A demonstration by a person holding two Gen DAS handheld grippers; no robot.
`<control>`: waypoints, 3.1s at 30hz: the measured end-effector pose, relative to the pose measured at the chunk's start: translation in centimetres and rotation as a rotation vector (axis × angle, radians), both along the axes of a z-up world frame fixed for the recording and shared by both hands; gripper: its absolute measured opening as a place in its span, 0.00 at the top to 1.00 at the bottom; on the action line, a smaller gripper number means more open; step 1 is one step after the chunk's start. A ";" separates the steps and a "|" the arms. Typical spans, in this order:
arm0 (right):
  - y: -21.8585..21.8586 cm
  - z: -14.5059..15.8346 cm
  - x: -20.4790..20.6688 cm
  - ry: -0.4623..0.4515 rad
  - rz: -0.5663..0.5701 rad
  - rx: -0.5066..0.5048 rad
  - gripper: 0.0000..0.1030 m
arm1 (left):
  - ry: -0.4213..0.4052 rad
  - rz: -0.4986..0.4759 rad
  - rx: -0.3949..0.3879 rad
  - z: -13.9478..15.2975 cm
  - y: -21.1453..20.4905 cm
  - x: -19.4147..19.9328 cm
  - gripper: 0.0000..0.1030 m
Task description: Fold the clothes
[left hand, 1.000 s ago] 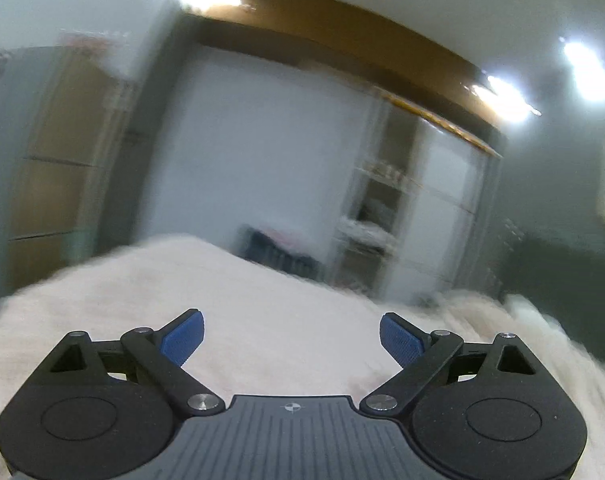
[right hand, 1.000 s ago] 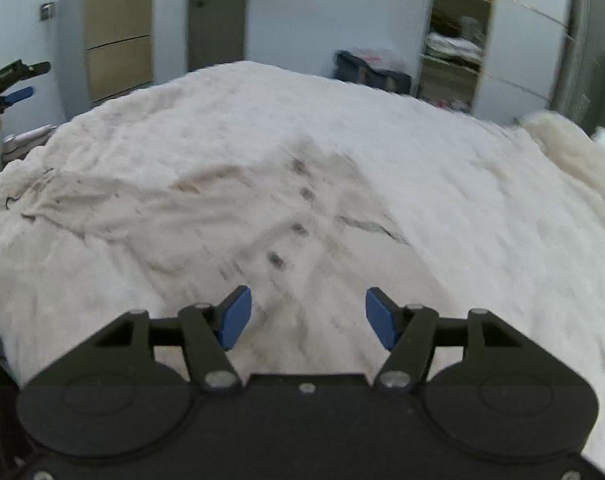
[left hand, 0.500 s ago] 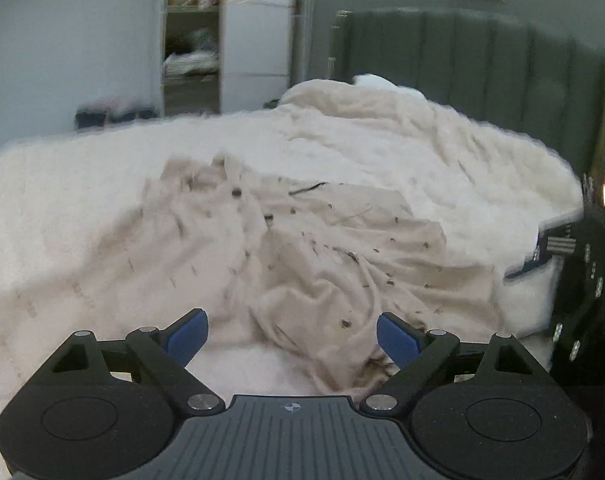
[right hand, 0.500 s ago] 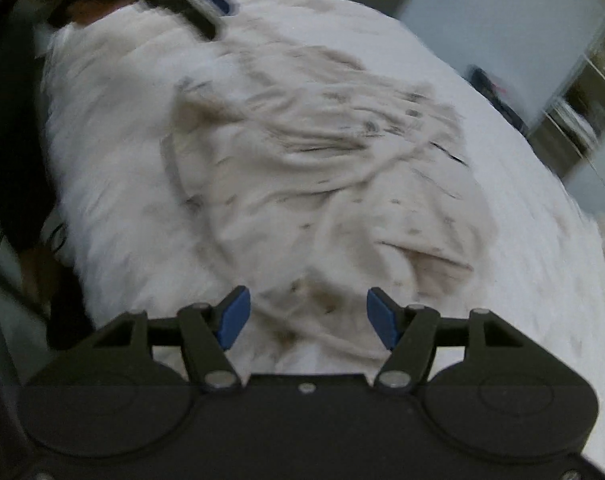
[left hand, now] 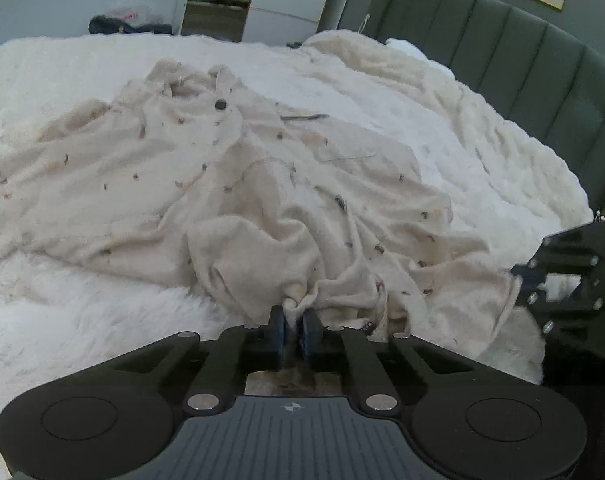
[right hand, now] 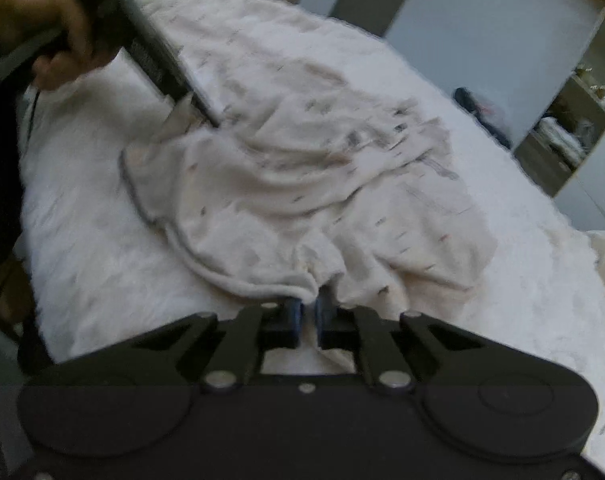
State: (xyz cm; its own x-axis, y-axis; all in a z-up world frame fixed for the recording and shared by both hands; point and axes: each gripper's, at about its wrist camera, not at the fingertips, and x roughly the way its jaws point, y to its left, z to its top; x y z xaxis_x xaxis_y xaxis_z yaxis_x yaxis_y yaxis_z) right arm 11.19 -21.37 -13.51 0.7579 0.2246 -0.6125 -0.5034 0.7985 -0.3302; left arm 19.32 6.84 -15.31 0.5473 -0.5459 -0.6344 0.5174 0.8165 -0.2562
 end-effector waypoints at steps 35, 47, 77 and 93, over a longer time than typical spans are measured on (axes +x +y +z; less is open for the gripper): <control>0.5 4.8 -5.0 0.225 -0.024 0.082 0.57 | -0.021 0.374 0.091 5.3 6.7 2.2 0.17; -1.1 4.6 -5.2 0.175 -0.123 0.113 0.57 | 0.010 0.245 0.122 4.2 4.2 3.4 0.98; -3.8 0.6 -3.2 0.157 0.058 -0.273 0.39 | -0.163 -0.155 0.423 6.2 1.4 -12.5 0.14; 1.8 1.0 -3.4 0.079 0.283 -0.192 1.00 | -0.025 -0.075 0.190 4.5 2.9 -8.2 1.00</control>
